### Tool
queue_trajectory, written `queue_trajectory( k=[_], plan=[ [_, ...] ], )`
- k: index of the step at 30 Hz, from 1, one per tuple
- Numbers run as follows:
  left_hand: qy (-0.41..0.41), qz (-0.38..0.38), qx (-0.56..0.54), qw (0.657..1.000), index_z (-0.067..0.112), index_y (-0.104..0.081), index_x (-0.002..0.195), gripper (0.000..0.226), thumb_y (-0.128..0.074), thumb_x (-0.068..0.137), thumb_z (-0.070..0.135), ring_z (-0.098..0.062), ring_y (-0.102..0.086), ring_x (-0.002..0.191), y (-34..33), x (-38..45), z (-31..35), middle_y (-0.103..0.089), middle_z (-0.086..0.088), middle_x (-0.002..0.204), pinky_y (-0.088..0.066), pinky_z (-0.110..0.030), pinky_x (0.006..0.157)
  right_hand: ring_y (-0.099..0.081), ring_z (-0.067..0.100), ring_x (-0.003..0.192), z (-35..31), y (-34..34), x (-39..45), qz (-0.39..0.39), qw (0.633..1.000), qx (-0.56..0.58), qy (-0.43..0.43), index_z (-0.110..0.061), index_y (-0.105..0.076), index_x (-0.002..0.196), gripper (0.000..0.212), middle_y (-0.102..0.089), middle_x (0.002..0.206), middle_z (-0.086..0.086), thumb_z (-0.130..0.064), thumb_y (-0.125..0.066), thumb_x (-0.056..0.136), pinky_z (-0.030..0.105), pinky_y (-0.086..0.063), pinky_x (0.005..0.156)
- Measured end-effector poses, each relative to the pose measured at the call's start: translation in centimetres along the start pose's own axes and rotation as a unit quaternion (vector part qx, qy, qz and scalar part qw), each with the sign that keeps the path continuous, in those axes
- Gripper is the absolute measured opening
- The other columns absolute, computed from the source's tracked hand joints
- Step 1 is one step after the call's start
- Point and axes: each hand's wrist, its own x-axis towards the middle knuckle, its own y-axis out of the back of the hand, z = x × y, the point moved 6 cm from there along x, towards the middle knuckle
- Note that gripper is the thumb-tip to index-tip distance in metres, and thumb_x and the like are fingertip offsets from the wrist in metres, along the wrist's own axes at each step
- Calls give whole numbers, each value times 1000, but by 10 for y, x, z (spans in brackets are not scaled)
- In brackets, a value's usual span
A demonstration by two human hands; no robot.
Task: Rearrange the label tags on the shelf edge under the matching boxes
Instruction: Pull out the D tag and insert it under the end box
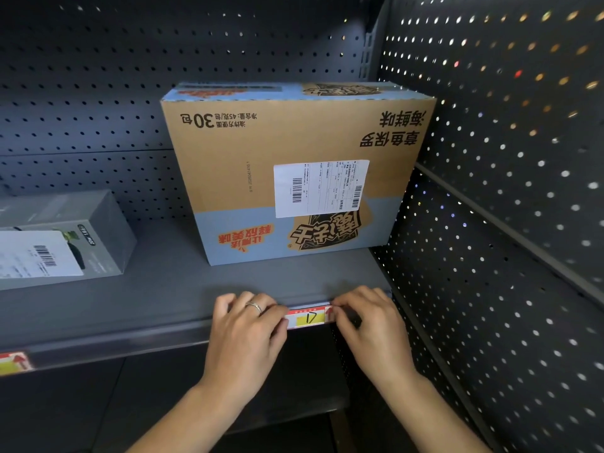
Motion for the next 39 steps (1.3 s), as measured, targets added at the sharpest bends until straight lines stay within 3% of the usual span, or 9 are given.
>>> queue_trajectory(
  k=[12,18,22,33,39],
  plan=[
    [40,-3,-21,999,27,-66,84,16,-81,79,27,-17,-59,82,4,15,-6,-64,12,81,-40,-36,79,-52,11,85,8,4,16,1,1000,27,-11,-25,-65,91,20,-56,85,-11,-26,-82,79,20,-43,69],
    [41,-6,-39,998,28,-65,83,20,-83,76,25,-16,-57,78,4,18,-9,-60,14,77,-39,-35,76,-50,13,83,6,4,21,-4,1000,20,-9,-25,-62,87,22,-54,83,-11,-22,-83,78,31,-48,69],
    [39,-10,-45,998,28,-66,83,19,-83,76,25,-16,-58,78,5,18,-10,-60,14,77,-39,-34,77,-48,12,83,2,4,20,0,1000,2,-10,-25,-61,86,23,-52,83,-11,-22,-82,79,28,-45,68],
    [-1,4,-63,998,26,-70,93,11,-75,84,22,-18,-62,88,23,-8,-32,-68,9,91,-44,-38,82,-56,14,91,-13,6,5,13,998,-30,-49,-22,-67,102,26,-61,94,-8,-18,-81,81,36,-52,77],
    [-21,11,-94,995,26,-70,91,8,-73,85,23,-17,-62,84,38,-16,-59,-68,10,89,-41,-37,83,-57,14,87,-54,-4,-5,27,998,-44,-47,-22,-66,95,13,-61,90,-10,-21,-75,86,37,-54,76]
  ],
)
